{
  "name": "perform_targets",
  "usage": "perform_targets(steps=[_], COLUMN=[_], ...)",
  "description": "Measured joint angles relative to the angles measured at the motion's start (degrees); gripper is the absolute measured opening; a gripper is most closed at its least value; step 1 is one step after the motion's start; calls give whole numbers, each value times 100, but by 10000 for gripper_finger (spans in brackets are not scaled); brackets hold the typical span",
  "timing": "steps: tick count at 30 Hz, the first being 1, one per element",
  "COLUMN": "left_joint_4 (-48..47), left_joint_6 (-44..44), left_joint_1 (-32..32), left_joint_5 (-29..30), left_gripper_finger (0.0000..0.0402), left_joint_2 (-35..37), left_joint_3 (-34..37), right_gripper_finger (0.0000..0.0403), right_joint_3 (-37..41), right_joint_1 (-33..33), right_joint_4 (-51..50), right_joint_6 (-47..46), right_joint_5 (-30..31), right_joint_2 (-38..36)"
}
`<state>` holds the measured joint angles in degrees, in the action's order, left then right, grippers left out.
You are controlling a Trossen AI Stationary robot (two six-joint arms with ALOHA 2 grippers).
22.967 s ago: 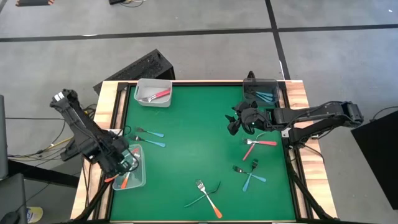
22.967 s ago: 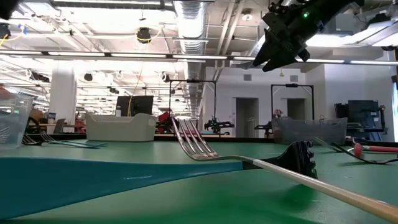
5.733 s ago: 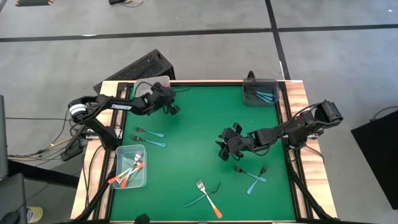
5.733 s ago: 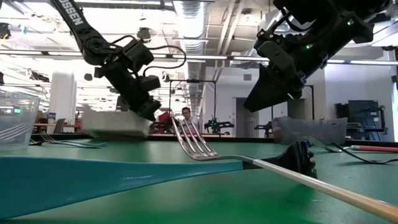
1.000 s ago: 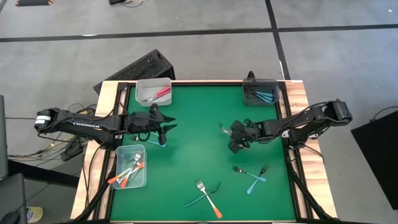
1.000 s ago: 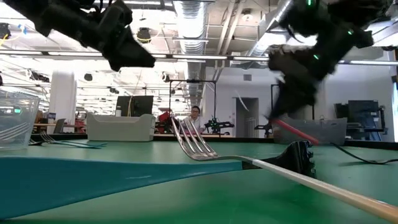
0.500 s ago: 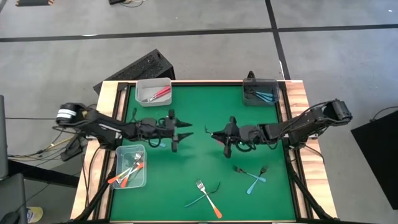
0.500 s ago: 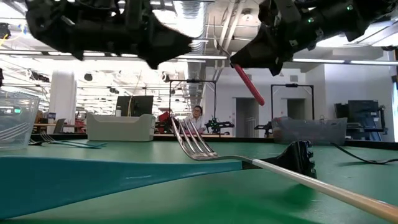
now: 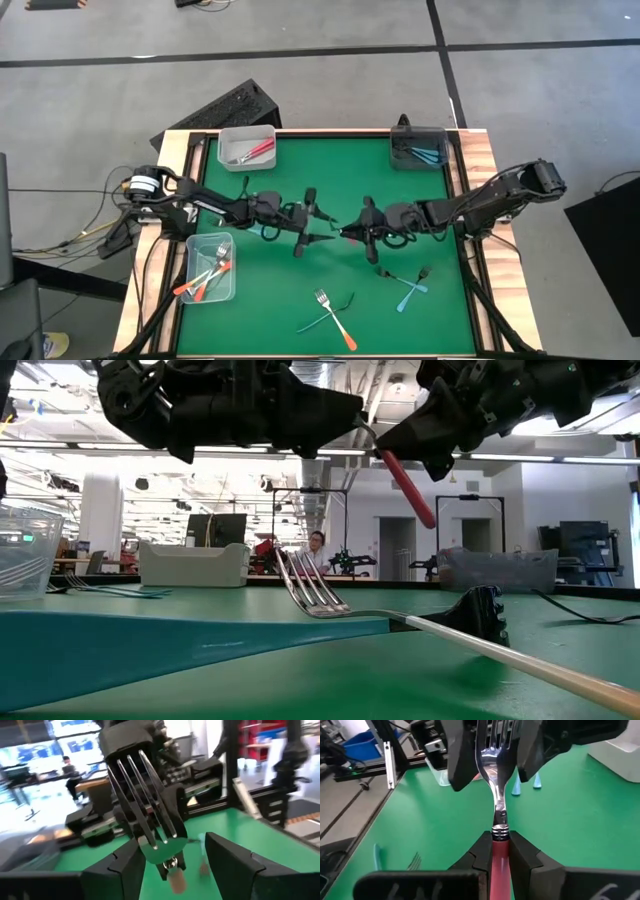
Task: Sort silverware by color (type)
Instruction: Put the pink fork into the white bin
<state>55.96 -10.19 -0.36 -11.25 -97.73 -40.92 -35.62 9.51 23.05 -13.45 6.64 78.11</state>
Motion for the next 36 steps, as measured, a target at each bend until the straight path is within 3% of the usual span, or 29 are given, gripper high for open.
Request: perform_targets(steps=[7, 15, 25, 30, 36], left_joint_4=[-115, -445, -336, -385, -687], left_joint_6=[-14, 164, 289, 324, 667], left_joint_1=[38, 191, 266, 266, 268], left_joint_5=[-260, -376, -612, -580, 673], left_gripper_finger=[141, 10, 0, 0, 0], left_joint_2=[45, 46, 61, 63, 66], left_joint_3=[-7, -7, -7, -7, -5], right_gripper_finger=[56, 70, 134, 97, 67], right_joint_3=[-4, -11, -11, -11, -11], right_joint_1=[1, -2, -6, -28, -116], right_joint_4=[16, 37, 4, 14, -260], right_joint_6=[-40, -432, -562, -563, -876], right_joint_5=[-109, -203, -198, 41, 467], right_joint_2=[-4, -4, -4, -4, -4])
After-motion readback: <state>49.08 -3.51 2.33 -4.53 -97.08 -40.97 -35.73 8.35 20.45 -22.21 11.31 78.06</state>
